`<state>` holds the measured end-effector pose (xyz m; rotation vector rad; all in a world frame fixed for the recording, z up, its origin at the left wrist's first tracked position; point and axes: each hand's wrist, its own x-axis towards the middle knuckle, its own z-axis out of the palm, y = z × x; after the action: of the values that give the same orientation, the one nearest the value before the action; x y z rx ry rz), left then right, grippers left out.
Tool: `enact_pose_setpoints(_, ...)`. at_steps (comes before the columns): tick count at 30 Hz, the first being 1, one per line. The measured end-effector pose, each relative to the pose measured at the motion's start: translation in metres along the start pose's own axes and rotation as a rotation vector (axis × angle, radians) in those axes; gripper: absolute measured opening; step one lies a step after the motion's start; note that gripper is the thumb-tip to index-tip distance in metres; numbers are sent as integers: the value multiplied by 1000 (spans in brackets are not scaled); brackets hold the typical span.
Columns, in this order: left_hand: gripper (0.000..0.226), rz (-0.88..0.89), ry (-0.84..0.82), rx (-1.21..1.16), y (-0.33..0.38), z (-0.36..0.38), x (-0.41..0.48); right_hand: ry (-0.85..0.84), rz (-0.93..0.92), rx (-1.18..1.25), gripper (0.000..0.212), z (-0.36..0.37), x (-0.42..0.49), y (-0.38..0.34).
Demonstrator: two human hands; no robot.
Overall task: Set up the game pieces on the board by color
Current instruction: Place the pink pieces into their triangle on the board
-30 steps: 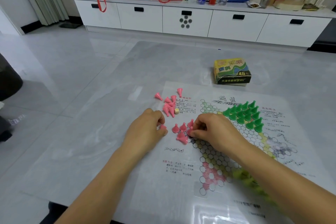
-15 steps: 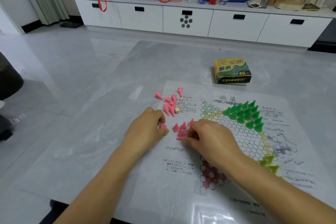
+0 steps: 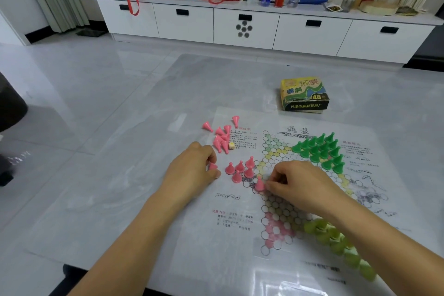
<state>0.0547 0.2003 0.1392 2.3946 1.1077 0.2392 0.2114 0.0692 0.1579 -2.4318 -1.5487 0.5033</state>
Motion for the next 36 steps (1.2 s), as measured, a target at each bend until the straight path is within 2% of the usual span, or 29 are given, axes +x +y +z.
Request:
enact_pose_setpoints(3, 20, -3, -9, -7, -1, 0, 1, 22, -18, 16, 13, -4, -3, 1)
enact_pose_setpoints(7, 20, 1, -17, -23, -2, -1, 1, 9, -62, 91, 18, -1, -3, -2)
enact_pose_setpoints(12, 16, 15, -9, -29, -3, -1, 1, 4, -93, 108, 4, 3, 1, -5)
enact_pose_setpoints(16, 13, 16, -2, -35, -2, -1, 2, 19, -113, 129, 9, 9, 4, -13)
enact_pose_setpoints(23, 21, -22, -8, -26, -2, -2, 2, 18, -103, 110, 14, 13, 7, -19)
enact_pose_setpoints(30, 10, -1, -24, -53, 0, -3, 1, 30, -102, 111, 15, 13, 8, -20)
enact_pose_setpoints(36, 11, 41, 83, -237, -1, -4, 2, 17, -81, 156, 14, 9, 8, -15)
